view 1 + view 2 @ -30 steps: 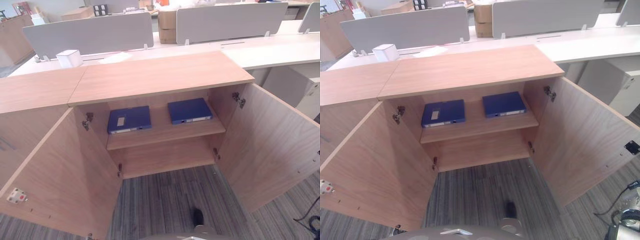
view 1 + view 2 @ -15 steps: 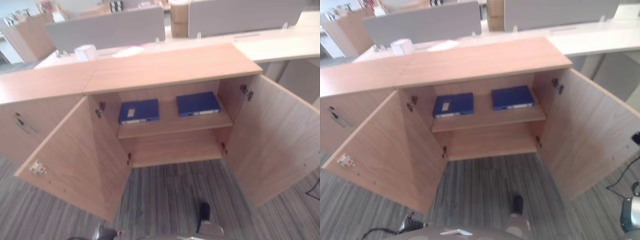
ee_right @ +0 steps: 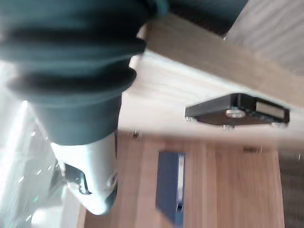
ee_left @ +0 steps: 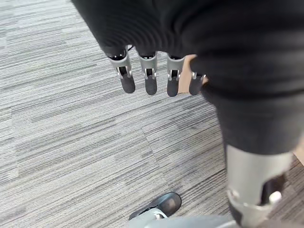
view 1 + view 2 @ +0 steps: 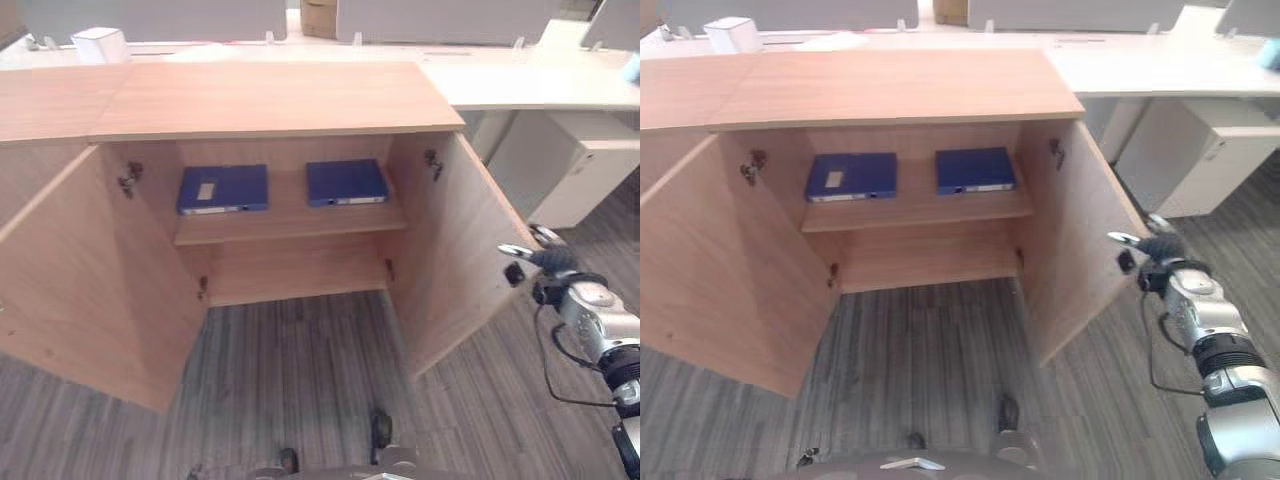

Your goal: Put the empty folder in the office cabinet

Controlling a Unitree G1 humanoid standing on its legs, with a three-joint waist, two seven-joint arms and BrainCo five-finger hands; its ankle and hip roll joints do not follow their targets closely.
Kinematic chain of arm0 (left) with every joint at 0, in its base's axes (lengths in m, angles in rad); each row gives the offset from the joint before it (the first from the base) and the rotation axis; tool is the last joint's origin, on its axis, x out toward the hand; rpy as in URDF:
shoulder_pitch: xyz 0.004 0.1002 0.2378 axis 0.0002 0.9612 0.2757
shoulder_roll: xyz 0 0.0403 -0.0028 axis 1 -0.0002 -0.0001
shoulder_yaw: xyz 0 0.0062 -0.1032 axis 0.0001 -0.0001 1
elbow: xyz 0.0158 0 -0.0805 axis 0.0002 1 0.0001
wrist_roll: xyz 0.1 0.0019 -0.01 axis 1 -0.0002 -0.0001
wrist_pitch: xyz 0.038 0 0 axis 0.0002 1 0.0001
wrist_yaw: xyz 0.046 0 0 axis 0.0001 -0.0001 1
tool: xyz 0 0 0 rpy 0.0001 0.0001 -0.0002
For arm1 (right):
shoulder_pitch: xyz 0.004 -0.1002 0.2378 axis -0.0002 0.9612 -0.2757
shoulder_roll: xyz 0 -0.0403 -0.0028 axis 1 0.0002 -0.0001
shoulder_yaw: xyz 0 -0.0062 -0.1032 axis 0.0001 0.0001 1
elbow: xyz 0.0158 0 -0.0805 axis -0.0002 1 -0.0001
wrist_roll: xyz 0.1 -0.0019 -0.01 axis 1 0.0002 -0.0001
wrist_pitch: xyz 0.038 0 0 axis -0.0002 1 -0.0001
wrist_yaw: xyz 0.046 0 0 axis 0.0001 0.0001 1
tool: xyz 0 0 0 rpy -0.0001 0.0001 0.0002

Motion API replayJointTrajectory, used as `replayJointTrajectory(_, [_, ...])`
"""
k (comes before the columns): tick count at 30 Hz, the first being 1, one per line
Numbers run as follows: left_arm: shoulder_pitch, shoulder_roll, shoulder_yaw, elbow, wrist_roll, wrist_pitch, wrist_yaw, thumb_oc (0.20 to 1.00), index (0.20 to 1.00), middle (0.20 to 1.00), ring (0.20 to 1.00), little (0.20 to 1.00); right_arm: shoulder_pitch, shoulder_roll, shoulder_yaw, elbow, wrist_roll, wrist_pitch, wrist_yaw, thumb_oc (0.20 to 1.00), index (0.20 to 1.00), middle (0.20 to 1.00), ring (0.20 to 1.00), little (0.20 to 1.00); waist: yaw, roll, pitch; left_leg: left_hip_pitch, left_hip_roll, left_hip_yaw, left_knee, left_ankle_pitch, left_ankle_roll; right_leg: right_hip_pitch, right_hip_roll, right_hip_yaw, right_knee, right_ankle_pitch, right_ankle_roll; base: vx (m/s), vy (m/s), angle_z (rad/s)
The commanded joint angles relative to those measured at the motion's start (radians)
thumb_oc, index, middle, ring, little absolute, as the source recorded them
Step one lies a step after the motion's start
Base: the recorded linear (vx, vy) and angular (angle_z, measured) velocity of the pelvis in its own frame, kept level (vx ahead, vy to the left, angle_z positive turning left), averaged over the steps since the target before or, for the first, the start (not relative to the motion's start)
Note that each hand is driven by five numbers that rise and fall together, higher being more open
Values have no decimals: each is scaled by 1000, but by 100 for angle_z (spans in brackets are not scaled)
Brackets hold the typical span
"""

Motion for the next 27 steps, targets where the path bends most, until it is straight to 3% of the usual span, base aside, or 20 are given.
replayJointTrajectory(1, [-30, 50, -8, -60, 42, -36, -3, 1000, 1000, 1000, 1000, 1000, -138, 94, 125, -39, 67, -32, 78, 1000, 1000, 1000, 1000, 1000, 88, -14, 13, 60, -76, -20, -17, -110, -1, -152, -67, 62, 1, 195, 7, 0, 0, 0])
replayJointTrajectory(4, [-25, 55, -12, -82, 50, -40, -2, 1000, 1000, 1000, 1000, 1000, -147, 111, 196, -132, 61, -28, 102, 1000, 1000, 1000, 1000, 1000, 94, -14, 14, 57, -76, -23, -17, -107, 0, -152, -70, 60, 3, 194, 7, -21, 14, 13])
replayJointTrajectory(6, [-24, 70, -8, -116, 61, -41, -1, 1000, 1000, 1000, 1000, 1000, -150, 132, 324, -296, 53, 1, 168, 1000, 1000, 1000, 1000, 1000, 109, -17, 17, 52, -76, -30, -17, -103, 0, -152, -76, 56, 4, 193, 6, -26, 10, 16])
replayJointTrajectory(11, [-23, 83, -1, -140, 72, -43, 0, 1000, 1000, 1000, 1000, 1000, -130, 149, 386, -362, 56, 18, 197, 1000, 1000, 1000, 1000, 1000, 121, -18, 19, 51, -75, -40, -17, -101, 1, -149, -81, 48, 6, 195, 6, -13, 5, 11])
replayJointTrajectory(12, [-15, 109, 8, -184, 96, -47, 6, 1000, 1000, 1000, 1000, 1000, -28, 247, 392, -408, 51, 41, 209, 1000, 1000, 1000, 1000, 1000, 148, -17, 24, 45, -76, -56, -17, -96, 2, -144, -94, 20, 8, 199, 7, -28, 15, 40])
replayJointTrajectory(13, [-15, 109, 8, -184, 96, -47, 6, 1000, 1000, 1000, 1000, 1000, -28, 247, 392, -408, 51, 41, 209, 1000, 1000, 1000, 1000, 1000, 148, -17, 24, 45, -76, -56, -17, -96, 2, -144, -94, 20, 8, 199, 7, -32, 20, 48])
replayJointTrajectory(15, [-26, 117, 16, -185, 110, -47, 19, 1000, 1000, 1000, 1000, 1000, 78, 348, 360, -345, 42, 39, 192, 1000, 1000, 1000, 1000, 1000, 159, -22, 30, 40, -76, -62, -17, -91, 2, -145, -102, 3, 8, 205, 7, -34, 20, 88])
replayJointTrajectory(19, [-68, 115, 27, -158, 106, -44, 24, 1000, 1000, 1000, 1000, 1000, 174, 385, 336, -263, 16, 30, 194, 1000, 1000, 1000, 1000, 1000, 153, -37, 41, 31, -72, -61, -17, -84, 0, -154, -104, -8, 19, 211, 7, -36, 12, 44])
replayJointTrajectory(21, [-89, 108, 25, -143, 101, -41, 25, 1000, 1000, 1000, 1000, 1000, 208, 380, 307, -191, 4, -5, 172, 1000, 1000, 1000, 1000, 1000, 145, -41, 50, 25, -63, -59, -17, -78, -2, -161, -98, -8, 42, 200, 7, -61, -1, 2])
replayJointTrajectory(23, [-147, 89, 21, -128, 94, -10, 35, 1000, 1000, 1000, 1000, 1000, 207, 366, 290, -109, -46, -54, 107, 1000, 1000, 1000, 1000, 1000, 124, -38, 59, 15, -42, -50, -17, -68, -2, -172, -81, 25, 84, 162, 5, -76, 5, 13])
replayJointTrajectory(25, [-184, 87, 20, -86, 83, -4, 36, 1000, 1000, 1000, 1000, 1000, 197, 393, 239, 89, -145, -45, 51, 1000, 1000, 1000, 1000, 1000, 111, -27, 70, 7, -19, -44, -17, -58, -1, -173, -45, 74, 133, 98, -8, -57, 1, 3])
replayJointTrajectory(26, [-185, 88, 20, -86, 83, -4, 36, 1000, 1000, 1000, 1000, 1000, 196, 393, 238, 89, -145, -45, 51, 1000, 1000, 1000, 1000, 1000, 111, -29, 68, 3, -21, -44, -17, -56, 0, -176, -47, 76, 133, 99, -8, -53, -16, -18])
replayJointTrajectory(27, [-210, 98, 30, -39, 71, 1, 38, 1000, 1000, 1000, 1000, 1000, 174, 448, 157, 309, -198, -34, 1, 1000, 1000, 1000, 1000, 1000, 106, -25, 66, -15, -3, -40, -17, -47, 0, -161, -19, 120, 173, 34, -24, -48, -36, -21])
